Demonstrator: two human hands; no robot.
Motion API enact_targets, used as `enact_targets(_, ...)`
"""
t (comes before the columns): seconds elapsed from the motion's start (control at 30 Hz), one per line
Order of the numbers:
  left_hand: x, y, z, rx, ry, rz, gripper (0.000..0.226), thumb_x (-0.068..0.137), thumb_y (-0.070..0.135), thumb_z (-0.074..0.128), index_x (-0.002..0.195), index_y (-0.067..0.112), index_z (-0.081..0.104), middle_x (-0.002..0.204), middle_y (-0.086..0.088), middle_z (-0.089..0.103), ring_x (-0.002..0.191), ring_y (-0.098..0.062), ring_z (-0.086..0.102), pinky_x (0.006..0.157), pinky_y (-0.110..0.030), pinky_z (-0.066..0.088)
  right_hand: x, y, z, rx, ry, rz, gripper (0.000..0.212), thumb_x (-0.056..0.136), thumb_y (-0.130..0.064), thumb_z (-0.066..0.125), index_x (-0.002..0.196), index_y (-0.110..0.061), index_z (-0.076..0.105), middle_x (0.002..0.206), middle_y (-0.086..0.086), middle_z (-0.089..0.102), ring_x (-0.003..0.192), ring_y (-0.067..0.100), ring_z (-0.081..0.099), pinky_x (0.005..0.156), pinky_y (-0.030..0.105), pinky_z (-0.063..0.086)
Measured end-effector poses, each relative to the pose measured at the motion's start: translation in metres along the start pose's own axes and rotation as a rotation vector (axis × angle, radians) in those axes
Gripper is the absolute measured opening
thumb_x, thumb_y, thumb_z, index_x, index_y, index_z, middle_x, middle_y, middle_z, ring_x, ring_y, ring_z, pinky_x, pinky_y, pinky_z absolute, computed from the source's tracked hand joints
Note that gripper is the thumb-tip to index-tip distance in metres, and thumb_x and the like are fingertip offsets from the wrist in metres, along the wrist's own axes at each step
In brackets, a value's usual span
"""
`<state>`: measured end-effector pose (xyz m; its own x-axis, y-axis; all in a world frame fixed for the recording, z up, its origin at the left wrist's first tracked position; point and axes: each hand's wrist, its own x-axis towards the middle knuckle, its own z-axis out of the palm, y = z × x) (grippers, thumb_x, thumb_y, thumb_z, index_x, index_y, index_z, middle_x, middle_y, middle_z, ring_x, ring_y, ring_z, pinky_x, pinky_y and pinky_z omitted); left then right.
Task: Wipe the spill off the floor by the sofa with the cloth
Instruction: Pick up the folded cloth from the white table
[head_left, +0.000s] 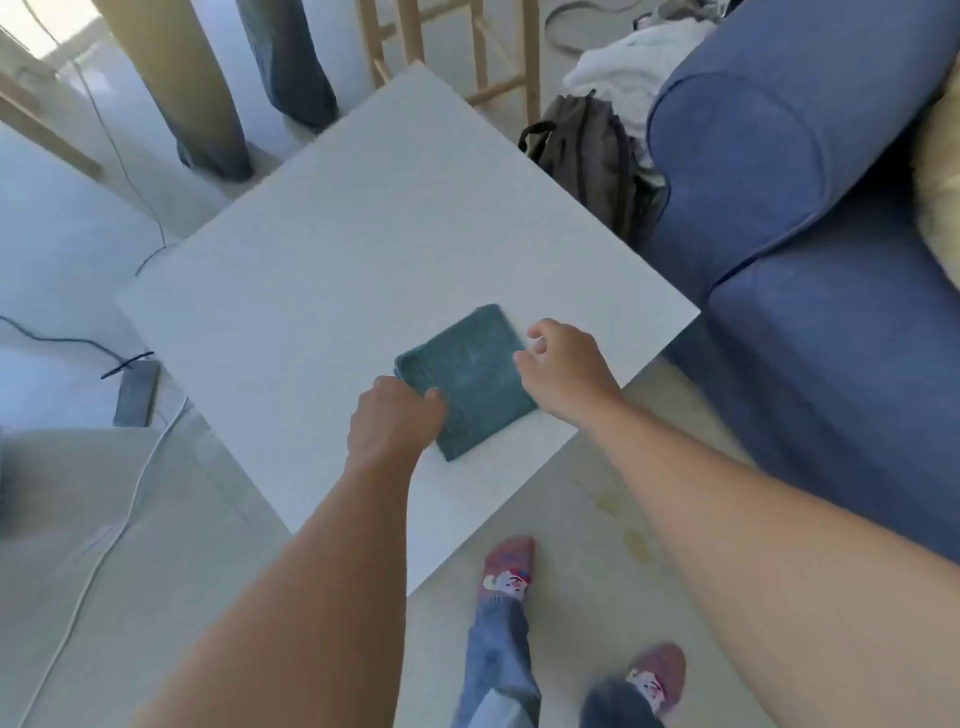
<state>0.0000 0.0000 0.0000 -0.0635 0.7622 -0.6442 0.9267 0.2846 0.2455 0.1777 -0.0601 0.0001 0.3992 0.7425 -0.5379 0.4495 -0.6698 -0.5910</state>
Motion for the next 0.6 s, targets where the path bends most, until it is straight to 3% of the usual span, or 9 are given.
enact_targets(0.13,0.021,-0.01,0.038,-0.161,0.161,-0.018,0.038,0.087,0.036,0.06,0.11,0.006,0.057,0.095,-0.006,0.06,0.068,-0.018,0.053,0.049,-0.028,0.033,0.01,0.019,0.039,-0.124,0.141,-0.047,0.031,0.099,-0.029,0.063,0.125,-0.011,0.058,0.121,0.007,0.058,0.113,0.029,0.054,0.081,0.037,0.046)
enact_targets(0.2,0.022,-0.007,0.045,-0.216,0.162,-0.017,0.03,0.085,0.033,0.061,0.102,0.008,0.063,0.092,-0.005,0.064,0.069,-0.018,0.056,0.05,-0.027,0.037,0.006,0.025,0.049,-0.125,0.152,-0.025,0.029,0.099,-0.024,0.064,0.124,-0.013,0.057,0.113,0.005,0.062,0.107,0.029,0.056,0.076,0.037,0.047)
enact_targets(0.27,0.022,-0.002,0.047,-0.316,0.133,-0.002,0.022,0.083,0.027,0.06,0.097,0.01,0.065,0.085,0.001,0.063,0.079,-0.024,0.061,0.061,-0.03,0.047,0.004,0.032,0.05,-0.109,0.15,0.027,0.008,0.098,-0.019,0.065,0.097,-0.014,0.058,0.093,0.001,0.058,0.09,0.027,0.055,0.062,0.033,0.04)
enact_targets(0.3,0.019,0.002,0.047,-0.35,0.122,0.018,0.019,0.082,0.024,0.058,0.095,0.011,0.064,0.083,0.004,0.062,0.082,-0.025,0.061,0.065,-0.032,0.05,0.003,0.036,0.05,-0.104,0.145,0.051,0.022,0.097,-0.016,0.065,0.08,-0.016,0.051,0.083,-0.002,0.053,0.08,0.025,0.052,0.055,0.031,0.034)
enact_targets(0.37,0.013,0.012,0.048,-0.387,0.107,0.071,0.02,0.083,0.023,0.055,0.098,0.012,0.062,0.085,0.006,0.06,0.081,-0.02,0.06,0.063,-0.032,0.049,-0.003,0.044,0.047,-0.037,0.121,0.075,0.038,0.095,-0.013,0.064,0.068,-0.018,0.038,0.076,-0.002,0.047,0.068,0.021,0.045,0.049,0.03,0.027)
enact_targets(0.43,0.006,0.025,0.051,-0.396,0.069,0.143,0.021,0.087,0.023,0.054,0.105,0.013,0.057,0.091,0.006,0.059,0.079,-0.011,0.057,0.056,-0.029,0.045,-0.011,0.054,0.039,0.076,0.116,0.068,0.03,0.093,-0.009,0.062,0.073,-0.016,0.04,0.082,0.001,0.05,0.069,0.02,0.046,0.05,0.031,0.031)
enact_targets(0.5,-0.002,0.038,0.058,-0.361,0.009,0.232,0.02,0.09,0.02,0.055,0.108,0.016,0.05,0.096,0.006,0.059,0.082,-0.007,0.056,0.054,-0.029,0.043,-0.021,0.071,0.027,0.208,0.123,0.085,0.016,0.092,-0.006,0.058,0.092,-0.017,0.046,0.092,0.003,0.056,0.073,0.021,0.054,0.052,0.034,0.043)
enact_targets(0.53,-0.006,0.045,0.063,-0.345,-0.023,0.267,0.023,0.09,0.017,0.056,0.11,0.019,0.046,0.098,0.005,0.06,0.083,-0.008,0.057,0.054,-0.029,0.044,-0.027,0.082,0.02,0.274,0.114,0.104,0.027,0.09,-0.004,0.057,0.108,-0.02,0.046,0.099,0.005,0.058,0.077,0.023,0.06,0.054,0.039,0.052)
enact_targets(0.6,-0.019,0.058,0.075,-0.333,-0.092,0.349,0.038,0.087,0.009,0.055,0.116,0.025,0.037,0.101,0.001,0.062,0.085,-0.016,0.061,0.054,-0.033,0.049,-0.037,0.108,0.004,0.389,0.043,0.094,0.071,0.084,0.004,0.056,0.137,-0.04,0.036,0.114,0.007,0.058,0.082,0.027,0.068,0.058,0.045,0.061)
